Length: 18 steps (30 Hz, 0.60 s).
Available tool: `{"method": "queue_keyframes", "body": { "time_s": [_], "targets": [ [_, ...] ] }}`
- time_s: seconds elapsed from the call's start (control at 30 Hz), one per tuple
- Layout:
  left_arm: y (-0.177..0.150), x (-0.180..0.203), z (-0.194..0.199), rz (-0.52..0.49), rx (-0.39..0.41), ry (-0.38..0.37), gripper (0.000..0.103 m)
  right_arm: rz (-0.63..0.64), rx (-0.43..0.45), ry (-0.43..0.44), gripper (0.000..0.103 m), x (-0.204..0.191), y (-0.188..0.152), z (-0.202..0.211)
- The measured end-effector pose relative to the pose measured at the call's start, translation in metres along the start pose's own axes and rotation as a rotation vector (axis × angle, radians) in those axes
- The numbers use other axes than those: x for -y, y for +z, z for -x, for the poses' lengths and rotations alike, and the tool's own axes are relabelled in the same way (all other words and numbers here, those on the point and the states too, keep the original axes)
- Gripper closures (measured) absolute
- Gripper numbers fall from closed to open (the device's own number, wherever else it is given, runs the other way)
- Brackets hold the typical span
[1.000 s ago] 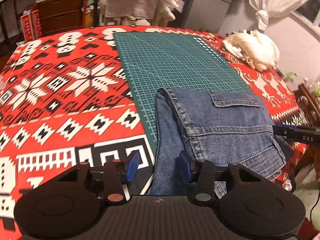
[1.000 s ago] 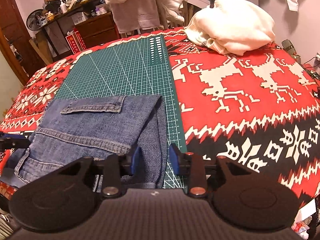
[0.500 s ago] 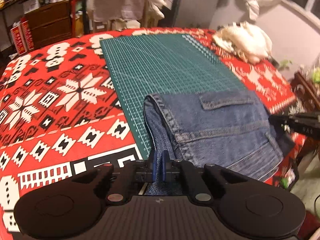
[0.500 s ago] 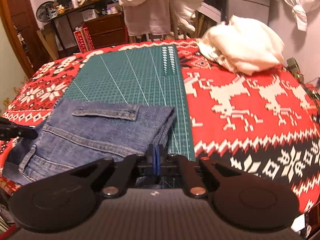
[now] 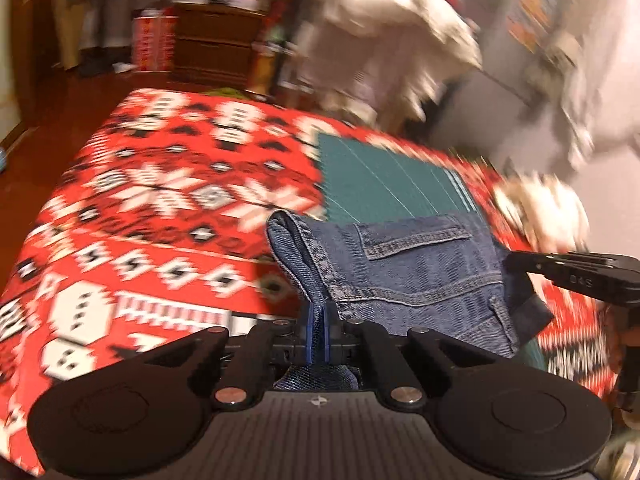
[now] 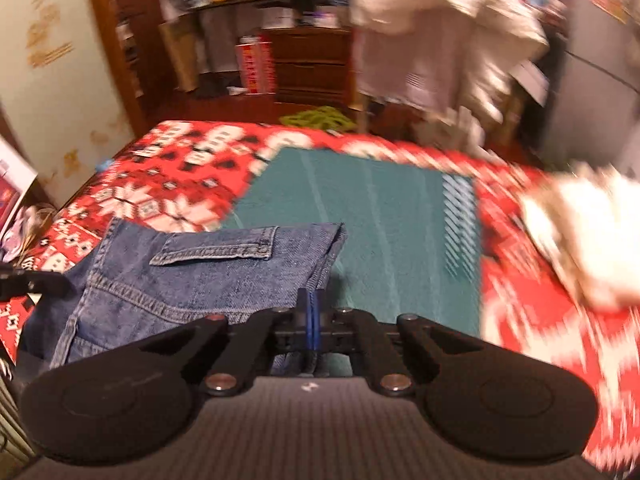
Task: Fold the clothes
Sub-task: 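Close both grippers on the folded edge of the denim shorts, then lift the folded shorts off the mat with both grippers and carry them away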
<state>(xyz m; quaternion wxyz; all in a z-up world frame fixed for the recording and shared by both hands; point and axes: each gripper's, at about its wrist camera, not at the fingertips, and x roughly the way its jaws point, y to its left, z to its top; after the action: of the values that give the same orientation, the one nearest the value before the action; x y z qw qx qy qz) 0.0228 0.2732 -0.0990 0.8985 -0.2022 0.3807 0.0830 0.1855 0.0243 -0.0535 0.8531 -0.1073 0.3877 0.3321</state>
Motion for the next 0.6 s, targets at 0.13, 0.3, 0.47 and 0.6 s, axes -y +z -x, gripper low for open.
{"method": "queue_keyframes", "body": {
  "time_s": [0.13, 0.3, 0.47, 0.6],
  "targets": [
    [-0.003, -0.027, 0.016, 0.167, 0.081, 0.068, 0.098, 0.101, -0.005, 0.068, 0.102, -0.035, 0.061, -0.046],
    [-0.009, -0.058, 0.025, 0.366, 0.166, 0.147, 0.098, 0.207, -0.001, 0.159, 0.102, -0.1, 0.126, -0.11],
    [-0.005, -0.083, 0.025, 0.488, 0.226, 0.197, 0.098, 0.281, 0.009, 0.236, 0.102, -0.17, 0.17, -0.168],
    [0.007, -0.103, 0.021, 0.543, 0.257, 0.211, 0.098, 0.304, 0.007, 0.256, 0.102, -0.215, 0.198, -0.211]
  ]
}}
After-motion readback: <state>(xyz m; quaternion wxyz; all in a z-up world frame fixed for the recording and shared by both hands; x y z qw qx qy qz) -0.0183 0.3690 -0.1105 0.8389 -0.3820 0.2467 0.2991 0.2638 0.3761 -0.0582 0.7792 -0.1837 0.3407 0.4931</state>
